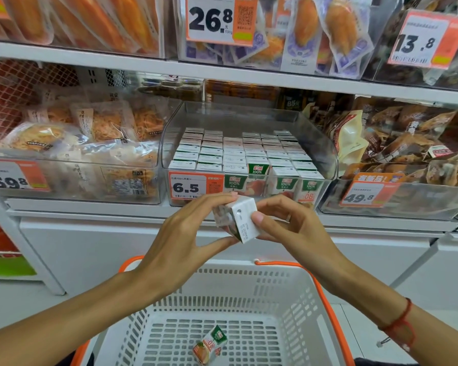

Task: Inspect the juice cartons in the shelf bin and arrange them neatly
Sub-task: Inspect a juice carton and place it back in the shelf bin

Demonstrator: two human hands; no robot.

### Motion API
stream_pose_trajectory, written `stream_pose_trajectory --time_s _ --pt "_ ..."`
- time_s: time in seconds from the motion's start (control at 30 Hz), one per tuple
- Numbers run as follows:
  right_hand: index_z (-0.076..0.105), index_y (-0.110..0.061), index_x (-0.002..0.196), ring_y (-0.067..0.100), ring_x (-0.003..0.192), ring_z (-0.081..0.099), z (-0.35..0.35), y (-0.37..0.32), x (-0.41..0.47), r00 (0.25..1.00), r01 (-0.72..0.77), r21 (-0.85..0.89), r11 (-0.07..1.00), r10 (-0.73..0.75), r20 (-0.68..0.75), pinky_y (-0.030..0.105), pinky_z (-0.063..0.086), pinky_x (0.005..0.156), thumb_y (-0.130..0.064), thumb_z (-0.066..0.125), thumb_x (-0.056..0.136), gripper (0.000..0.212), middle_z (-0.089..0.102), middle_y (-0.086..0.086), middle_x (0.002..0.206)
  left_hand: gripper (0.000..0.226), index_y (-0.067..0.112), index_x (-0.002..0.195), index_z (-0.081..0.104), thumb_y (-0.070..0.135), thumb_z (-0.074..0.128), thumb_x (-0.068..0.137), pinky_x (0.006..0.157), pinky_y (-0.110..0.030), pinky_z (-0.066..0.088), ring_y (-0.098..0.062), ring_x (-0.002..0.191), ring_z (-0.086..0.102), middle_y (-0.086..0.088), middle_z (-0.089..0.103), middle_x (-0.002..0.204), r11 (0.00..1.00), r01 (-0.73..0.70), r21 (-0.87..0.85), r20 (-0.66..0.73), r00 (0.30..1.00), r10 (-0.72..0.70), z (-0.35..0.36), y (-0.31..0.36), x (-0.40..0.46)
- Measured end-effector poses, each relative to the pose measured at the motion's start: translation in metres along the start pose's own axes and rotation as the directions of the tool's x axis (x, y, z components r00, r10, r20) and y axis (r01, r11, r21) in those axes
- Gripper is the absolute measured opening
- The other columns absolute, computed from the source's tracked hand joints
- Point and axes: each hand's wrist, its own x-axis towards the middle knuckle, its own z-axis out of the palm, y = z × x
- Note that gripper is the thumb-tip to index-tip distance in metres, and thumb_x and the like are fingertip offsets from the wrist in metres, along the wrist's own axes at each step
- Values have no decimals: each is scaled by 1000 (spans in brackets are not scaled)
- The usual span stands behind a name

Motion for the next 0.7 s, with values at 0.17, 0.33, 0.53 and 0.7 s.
stream_pose_trajectory --time_s 0.17,0.33,0.53,0.7 --pt "62 -24 120 13 105 69 2 0 -2 999 43 -14 999 -42 26 33 57 89 -31 62 87 34 73 -4 111 55 33 133 48 36 68 82 101 -5 30 10 127 42 28 47 135 1000 1 31 13 1000 -2 3 -1 1" --pt "54 -33 127 9 110 66 3 -5 -5 973 231 -191 954 -224 57 24 55 88 -25 56 95 33 68 -13 120 52 38 131 47 39 67 83 84 -25 52 8 124 40 34 36 130 999 45 -31 17 999 -44 3 1 2" --pt "64 -33 113 0 104 66 1 -6 -4 951 308 -342 888 -302 73 14 52 83 -20 57 95 22 66 -24 115 56 42 127 49 41 69 76 83 -27 56 11 118 50 35 50 120 912 271 -309 75 963 -261 5 2 2" --pt "44 -35 142 2 118 59 -10 -3 -2 947 317 -382 868 -266 182 18 49 95 -25 64 92 55 56 -23 135 62 47 132 46 51 67 73 87 -17 53 1 108 64 24 68 114 716 426 -553 82 883 -462 3 -2 8"
